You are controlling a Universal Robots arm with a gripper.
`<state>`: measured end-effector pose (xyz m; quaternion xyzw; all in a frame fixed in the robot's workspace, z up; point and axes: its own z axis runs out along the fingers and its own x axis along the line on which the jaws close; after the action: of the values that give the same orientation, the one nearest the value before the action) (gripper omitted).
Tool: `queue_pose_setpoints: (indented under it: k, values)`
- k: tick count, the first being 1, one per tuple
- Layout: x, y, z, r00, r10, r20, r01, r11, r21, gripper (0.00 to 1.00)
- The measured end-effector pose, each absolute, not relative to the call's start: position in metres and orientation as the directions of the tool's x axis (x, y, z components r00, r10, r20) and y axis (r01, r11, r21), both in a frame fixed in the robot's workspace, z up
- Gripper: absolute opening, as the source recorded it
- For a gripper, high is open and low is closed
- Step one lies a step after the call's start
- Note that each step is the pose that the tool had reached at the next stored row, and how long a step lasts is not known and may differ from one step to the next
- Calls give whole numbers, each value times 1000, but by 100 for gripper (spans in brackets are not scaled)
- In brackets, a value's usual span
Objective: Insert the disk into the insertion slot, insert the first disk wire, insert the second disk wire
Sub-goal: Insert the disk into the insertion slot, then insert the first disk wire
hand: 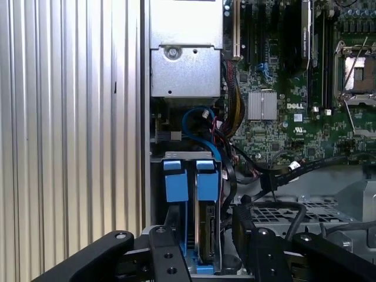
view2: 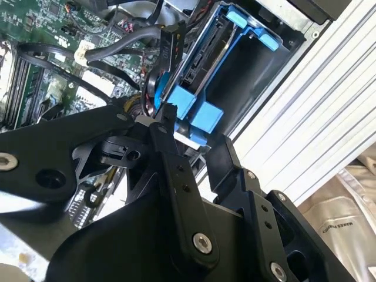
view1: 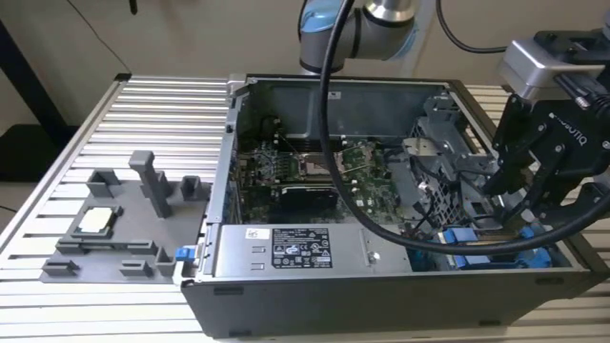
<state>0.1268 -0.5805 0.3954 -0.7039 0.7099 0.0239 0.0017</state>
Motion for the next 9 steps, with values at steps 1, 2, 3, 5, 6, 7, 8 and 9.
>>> queue_pose_setpoints:
  k: [1,2,3,5,6,7,8,9]
  values:
    - [127,-581,395,-9,-999,-36,-999,8,32,49]
    - [127,-580,395,-9,-999,-36,-999,8,32,49]
    - [127,-580,396,-9,-999,-36,-999,8,32,49]
    - [127,-580,397,-9,-999,-35,-999,8,32,49]
    - [126,-580,398,-9,-999,-36,-999,8,32,49]
    - [126,-579,399,-9,-999,-36,-999,8,31,49]
    - [125,-579,399,-9,-999,-36,-1000,8,30,49]
    - [124,-578,399,-9,-999,-38,-1000,8,23,49]
